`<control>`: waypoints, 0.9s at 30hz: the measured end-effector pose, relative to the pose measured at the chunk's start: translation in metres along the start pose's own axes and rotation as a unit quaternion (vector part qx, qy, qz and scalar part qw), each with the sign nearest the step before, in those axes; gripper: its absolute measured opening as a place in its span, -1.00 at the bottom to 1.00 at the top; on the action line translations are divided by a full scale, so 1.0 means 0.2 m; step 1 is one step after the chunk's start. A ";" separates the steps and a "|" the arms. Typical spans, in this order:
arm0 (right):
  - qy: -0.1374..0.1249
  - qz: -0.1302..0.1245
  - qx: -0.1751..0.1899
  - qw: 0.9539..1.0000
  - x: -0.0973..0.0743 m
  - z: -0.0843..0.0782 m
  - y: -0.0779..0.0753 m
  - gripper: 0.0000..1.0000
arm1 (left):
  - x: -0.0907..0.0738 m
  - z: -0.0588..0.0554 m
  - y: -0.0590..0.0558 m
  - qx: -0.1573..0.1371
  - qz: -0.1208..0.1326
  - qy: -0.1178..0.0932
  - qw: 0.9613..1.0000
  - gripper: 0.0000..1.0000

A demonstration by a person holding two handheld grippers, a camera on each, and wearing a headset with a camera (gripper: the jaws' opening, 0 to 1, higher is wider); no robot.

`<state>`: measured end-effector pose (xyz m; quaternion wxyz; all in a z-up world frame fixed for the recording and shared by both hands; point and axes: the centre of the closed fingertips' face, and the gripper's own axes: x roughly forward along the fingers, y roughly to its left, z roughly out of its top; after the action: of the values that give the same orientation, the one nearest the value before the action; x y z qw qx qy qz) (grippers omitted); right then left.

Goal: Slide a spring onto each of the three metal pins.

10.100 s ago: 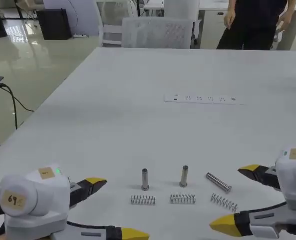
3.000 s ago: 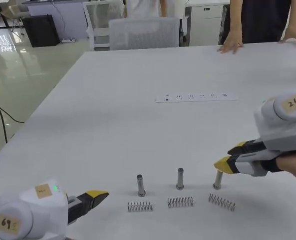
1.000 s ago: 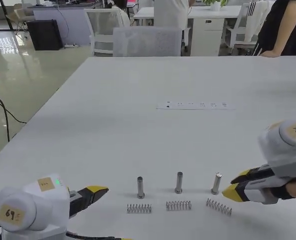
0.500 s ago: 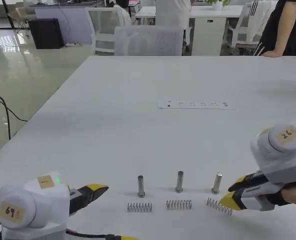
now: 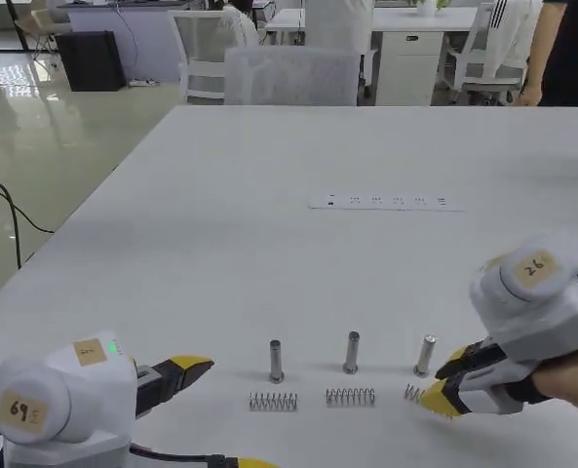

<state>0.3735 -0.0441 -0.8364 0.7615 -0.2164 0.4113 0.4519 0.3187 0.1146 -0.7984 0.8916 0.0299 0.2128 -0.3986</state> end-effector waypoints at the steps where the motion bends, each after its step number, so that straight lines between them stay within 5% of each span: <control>1: 0.002 0.001 -0.002 1.000 0.01 0.00 0.00 -0.63 | 0.00 0.00 0.00 0.000 0.000 0.000 1.000 0.70; 27: 0.064 -0.003 -0.039 0.997 0.13 -0.04 -0.03 -0.74 | 0.00 0.00 0.01 -0.002 0.003 -0.002 1.000 0.69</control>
<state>0.3812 -0.0386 -0.8627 0.7258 -0.2759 0.4404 0.4507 0.3199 0.1156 -0.7980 0.8932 0.0278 0.2118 -0.3956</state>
